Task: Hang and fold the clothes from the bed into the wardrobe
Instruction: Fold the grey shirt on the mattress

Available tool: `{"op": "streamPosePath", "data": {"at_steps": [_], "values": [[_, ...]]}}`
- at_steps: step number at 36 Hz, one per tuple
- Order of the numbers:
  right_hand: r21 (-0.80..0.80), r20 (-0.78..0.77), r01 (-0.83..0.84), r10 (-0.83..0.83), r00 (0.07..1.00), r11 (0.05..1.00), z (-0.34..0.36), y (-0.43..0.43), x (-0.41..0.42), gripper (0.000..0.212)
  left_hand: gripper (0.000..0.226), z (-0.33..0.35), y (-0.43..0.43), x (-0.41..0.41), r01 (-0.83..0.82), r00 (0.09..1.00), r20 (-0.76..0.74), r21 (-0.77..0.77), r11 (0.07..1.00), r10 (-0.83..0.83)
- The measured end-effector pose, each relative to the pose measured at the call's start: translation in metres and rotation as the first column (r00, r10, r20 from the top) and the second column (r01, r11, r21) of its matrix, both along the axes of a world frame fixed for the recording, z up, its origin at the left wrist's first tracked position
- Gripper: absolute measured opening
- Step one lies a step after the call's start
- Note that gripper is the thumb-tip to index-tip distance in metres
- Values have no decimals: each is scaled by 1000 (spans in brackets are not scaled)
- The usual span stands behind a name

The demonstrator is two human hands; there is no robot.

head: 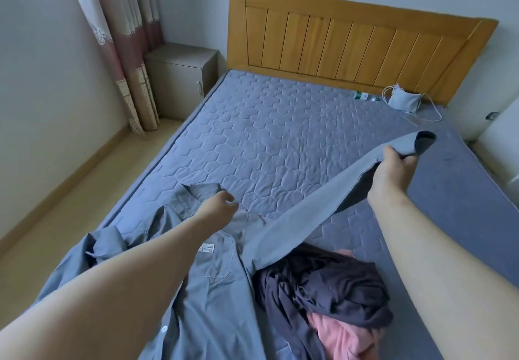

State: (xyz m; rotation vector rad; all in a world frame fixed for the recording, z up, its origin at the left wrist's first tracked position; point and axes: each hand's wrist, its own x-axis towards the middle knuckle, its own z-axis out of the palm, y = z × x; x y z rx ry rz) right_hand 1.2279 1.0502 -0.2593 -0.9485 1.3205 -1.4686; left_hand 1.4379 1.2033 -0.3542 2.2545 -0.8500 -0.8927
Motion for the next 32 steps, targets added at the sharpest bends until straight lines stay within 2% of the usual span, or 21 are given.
{"op": "streamPosePath", "data": {"at_steps": [5, 8, 10, 12, 15, 17, 19, 20, 22, 24, 25, 27, 32], "values": [[-70, -48, -107, 103, 993, 992, 19, 16, 34, 34, 31, 3, 24, 30, -92, 994, -58, -23, 995, 91], [-133, -89, -249, 239, 967, 959, 22, 35, 69, 13, 20, 0, 40, 51, -163, 982, -107, -80, 983, 154], [-154, -134, -341, 322, 937, 927, 16, 51, 97, 10, 14, -5, 53, 68, -210, 972, -133, -107, 972, 195], [-148, -187, -434, 405, 895, 889, 3, 70, 127, 9, 21, -13, 66, 88, -252, 961, -147, -120, 960, 234], [-118, -259, -567, 526, 810, 815, -22, 104, 173, 7, 18, -31, 89, 121, -336, 934, -164, -109, 935, 317], [-61, -313, -655, 608, 730, 754, -45, 127, 202, 8, 16, -44, 106, 144, -398, 906, -199, -100, 912, 374], [54, -362, -761, 723, 588, 646, -75, 150, 230, 11, 14, -60, 123, 168, -426, 892, -202, -76, 901, 404], [145, -369, -813, 793, 485, 565, -93, 161, 244, 10, 15, -68, 132, 181, -423, 893, -193, -51, 905, 407], [359, -332, -869, 916, 224, 342, -132, 182, 270, 15, 16, -84, 150, 204, -395, 904, -176, 7, 919, 390], [582, -258, -802, 966, -26, 134, -167, 206, 290, 28, 22, -100, 167, 224, -340, 927, -150, 56, 939, 344], [658, -232, -749, 968, -97, 83, -181, 218, 297, 36, 26, -107, 175, 234, -318, 934, -146, 78, 945, 326], [742, -189, -668, 972, -136, 51, -203, 239, 309, 44, 29, -123, 190, 254, -278, 946, -137, 123, 953, 294], [817, -195, -565, 977, -82, 116, -237, 279, 334, 36, 22, -151, 219, 295, -219, 966, -80, 247, 944, 245]]}}
